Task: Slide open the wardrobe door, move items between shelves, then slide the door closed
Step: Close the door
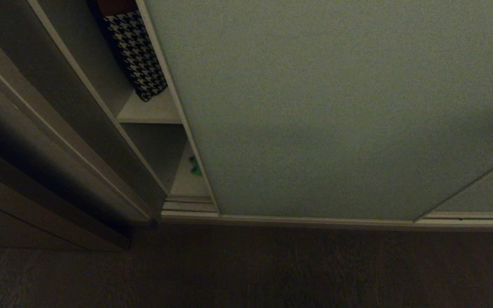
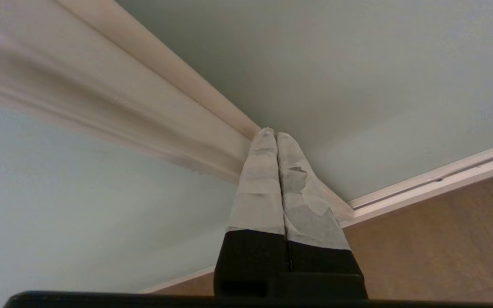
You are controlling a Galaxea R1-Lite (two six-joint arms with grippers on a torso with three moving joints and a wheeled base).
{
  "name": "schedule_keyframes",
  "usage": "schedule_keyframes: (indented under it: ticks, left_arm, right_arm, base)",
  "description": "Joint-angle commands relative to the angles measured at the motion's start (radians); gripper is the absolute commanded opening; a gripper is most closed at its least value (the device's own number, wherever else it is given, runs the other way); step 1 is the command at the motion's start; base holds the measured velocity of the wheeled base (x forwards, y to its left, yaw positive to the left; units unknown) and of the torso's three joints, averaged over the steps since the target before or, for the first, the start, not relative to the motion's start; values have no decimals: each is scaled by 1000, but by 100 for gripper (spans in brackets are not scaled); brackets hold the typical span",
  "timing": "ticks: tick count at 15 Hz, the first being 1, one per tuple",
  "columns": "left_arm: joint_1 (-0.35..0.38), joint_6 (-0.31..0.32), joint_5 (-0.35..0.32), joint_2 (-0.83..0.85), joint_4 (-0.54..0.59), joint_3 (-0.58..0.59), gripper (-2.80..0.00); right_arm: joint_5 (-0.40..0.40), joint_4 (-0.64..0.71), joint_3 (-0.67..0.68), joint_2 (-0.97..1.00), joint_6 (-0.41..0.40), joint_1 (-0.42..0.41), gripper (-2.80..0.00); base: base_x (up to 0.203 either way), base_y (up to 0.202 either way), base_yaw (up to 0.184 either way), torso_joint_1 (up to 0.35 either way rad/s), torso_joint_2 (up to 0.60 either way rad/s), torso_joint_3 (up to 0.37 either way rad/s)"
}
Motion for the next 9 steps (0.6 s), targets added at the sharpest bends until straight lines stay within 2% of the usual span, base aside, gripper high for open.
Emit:
schedule_keyframes:
  ticks: [1,9]
  left_arm:
    - [1,0,0,0,0,0,-280]
    - [0,0,0,0,0,0,-280]
  right_arm:
    - [8,0,30,-51,2,5,-280]
    - [14,1,232,-222,3,62,-280]
  base:
    - [0,0,0,0,0,0]
    - [0,0,0,0,0,0]
